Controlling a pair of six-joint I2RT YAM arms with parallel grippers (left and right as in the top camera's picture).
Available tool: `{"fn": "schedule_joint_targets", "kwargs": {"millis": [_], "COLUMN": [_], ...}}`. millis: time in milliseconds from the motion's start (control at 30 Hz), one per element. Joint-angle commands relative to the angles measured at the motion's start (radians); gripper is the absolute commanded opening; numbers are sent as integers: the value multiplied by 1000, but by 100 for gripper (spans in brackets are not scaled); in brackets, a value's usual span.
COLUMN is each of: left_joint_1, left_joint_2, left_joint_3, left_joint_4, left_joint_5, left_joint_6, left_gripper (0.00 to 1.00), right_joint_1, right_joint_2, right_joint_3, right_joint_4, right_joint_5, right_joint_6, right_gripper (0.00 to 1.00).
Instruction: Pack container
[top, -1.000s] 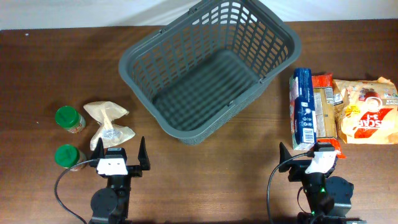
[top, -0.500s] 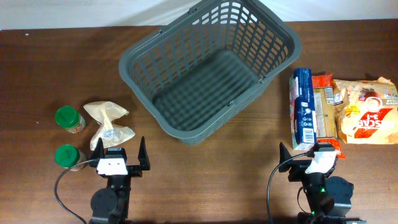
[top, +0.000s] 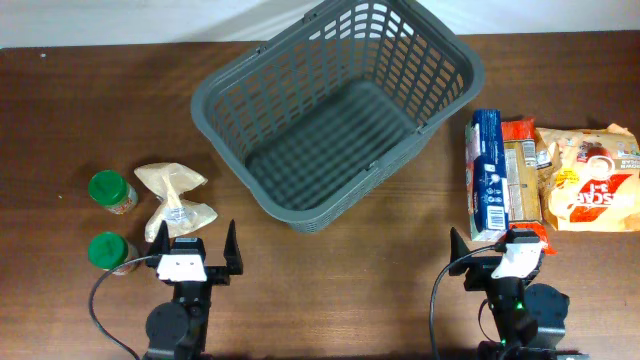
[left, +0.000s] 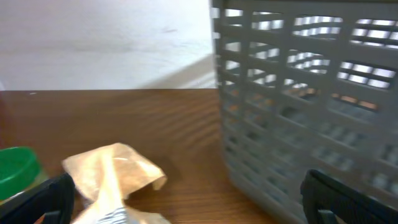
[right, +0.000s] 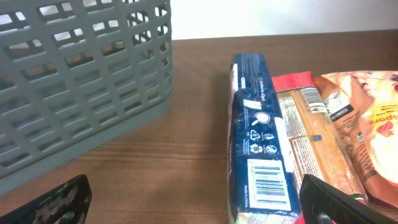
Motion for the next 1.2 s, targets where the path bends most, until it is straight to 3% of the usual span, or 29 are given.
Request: {"fn": "schedule_joint_targets", "kwargs": {"millis": [0,233,433,667,700,900,1033,1167], "left_joint_1": [-4,-4,-4,-4,-4,-4,-4,-4], "left_joint_2": [-10,0,113,387,488,850,1006,1073], "left_joint_3": [11,156,381,750,882,1345,1559,1674], "left_joint_4": [3,-87,-293,-421,-491,-793,-944,-1029], "left_joint_5": [178,223,149,89,89,93,119,144], "left_joint_6": [-10,-9,-9,-9,-9,34,32,16], "left_gripper": [99,99,99,99,99,99,99,99], "right_joint_1": [-5,-5,-5,-5,-5,-5,-5,-5], "right_joint_2": [-11,-8,103,460,583,1018,1195,1297], "right_joint_3": [-6,53,303,785,945,1529,1797,1918], "right_joint_4": [41,14,-212,-481,-570,-898,-1089,-1195], "right_joint_5": [17,-188,-195,-64,-49,-37,-140,-270], "right_joint_6": [2,0,-90,-101,-101,-96,-93,-93], "right_gripper": [99,99,99,99,99,99,99,99]}}
